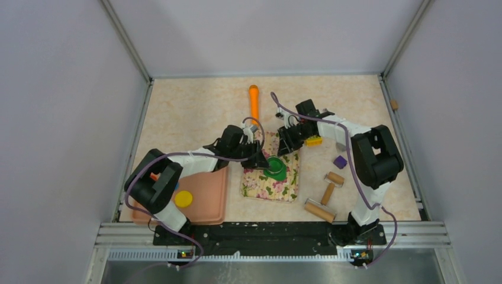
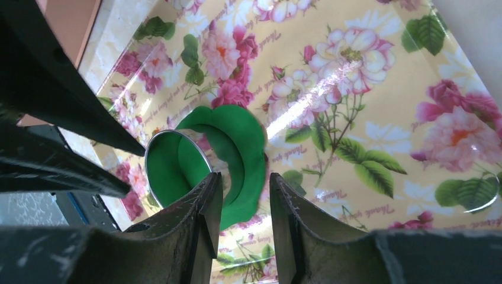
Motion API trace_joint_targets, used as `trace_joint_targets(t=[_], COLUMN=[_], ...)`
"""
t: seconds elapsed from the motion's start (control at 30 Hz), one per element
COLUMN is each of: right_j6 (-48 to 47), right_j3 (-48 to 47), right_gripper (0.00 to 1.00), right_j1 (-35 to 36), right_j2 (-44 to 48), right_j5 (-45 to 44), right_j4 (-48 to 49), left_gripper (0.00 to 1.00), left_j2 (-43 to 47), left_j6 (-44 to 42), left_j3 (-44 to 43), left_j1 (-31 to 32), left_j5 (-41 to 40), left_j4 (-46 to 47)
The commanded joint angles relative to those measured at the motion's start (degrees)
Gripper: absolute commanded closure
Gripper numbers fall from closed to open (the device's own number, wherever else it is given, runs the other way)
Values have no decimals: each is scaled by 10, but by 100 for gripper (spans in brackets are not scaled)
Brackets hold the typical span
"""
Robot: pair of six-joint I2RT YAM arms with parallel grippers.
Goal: Roll out the dumpling wrappers from the dough
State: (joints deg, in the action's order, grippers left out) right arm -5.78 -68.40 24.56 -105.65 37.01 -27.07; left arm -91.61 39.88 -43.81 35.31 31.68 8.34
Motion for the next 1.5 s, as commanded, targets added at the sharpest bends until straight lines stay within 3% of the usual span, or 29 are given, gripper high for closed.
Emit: trace_joint_targets(t=[0.0,0.23,0.6,0.83,1.1,1.3,1.47], right_j6=[-22,-33,-46,-55,-50,-27,-15], right_j3=[-23,-20,-7,19,72,104,109], right_gripper=[64,63,64,83,100,100,100], right_j1=[4,6,23,33,40,41,41], right_j2=[-8,-9,-24,-10,20,40,50], right_j5=[19,55,33,-5,-53,-76,-92], right_j4=[14,20,20,31,65,94,105], left_gripper=[64,66,74,100,100,99,91], left_j2=[-29,-56,-63,-68,-79,-78,-67], left_j6=[24,31,23,1,-24,-23,19], left_j3=[-8,-22,-20,-14,-9,-25,-29], left_j1=[1,1,1,2,6,5,3], left_j5=[3,10,7,-15,-41,-31,24], left_j4=[35,34,27,-4,-19,-23,21])
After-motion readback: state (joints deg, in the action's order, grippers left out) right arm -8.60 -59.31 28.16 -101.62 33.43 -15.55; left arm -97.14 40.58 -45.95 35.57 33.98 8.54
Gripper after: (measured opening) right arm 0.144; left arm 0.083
